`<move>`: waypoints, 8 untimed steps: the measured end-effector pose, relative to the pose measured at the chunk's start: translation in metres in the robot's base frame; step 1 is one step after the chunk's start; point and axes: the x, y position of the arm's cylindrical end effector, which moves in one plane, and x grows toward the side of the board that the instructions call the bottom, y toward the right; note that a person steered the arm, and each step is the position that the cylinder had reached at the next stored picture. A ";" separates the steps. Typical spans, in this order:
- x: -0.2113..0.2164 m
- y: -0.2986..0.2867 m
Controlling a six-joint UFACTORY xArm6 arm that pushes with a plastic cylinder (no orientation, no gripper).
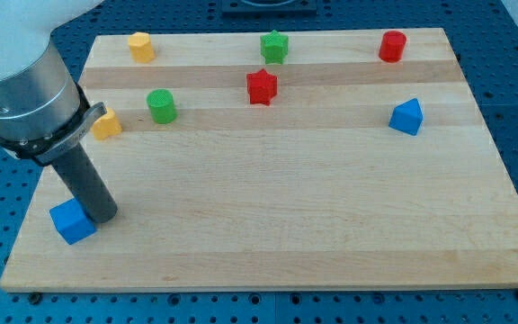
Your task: Push the green circle to the bottom center
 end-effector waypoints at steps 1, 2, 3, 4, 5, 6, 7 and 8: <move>-0.004 0.034; -0.030 0.065; -0.074 0.075; -0.107 0.084; -0.128 0.102; -0.154 0.117; -0.181 0.118; -0.210 0.114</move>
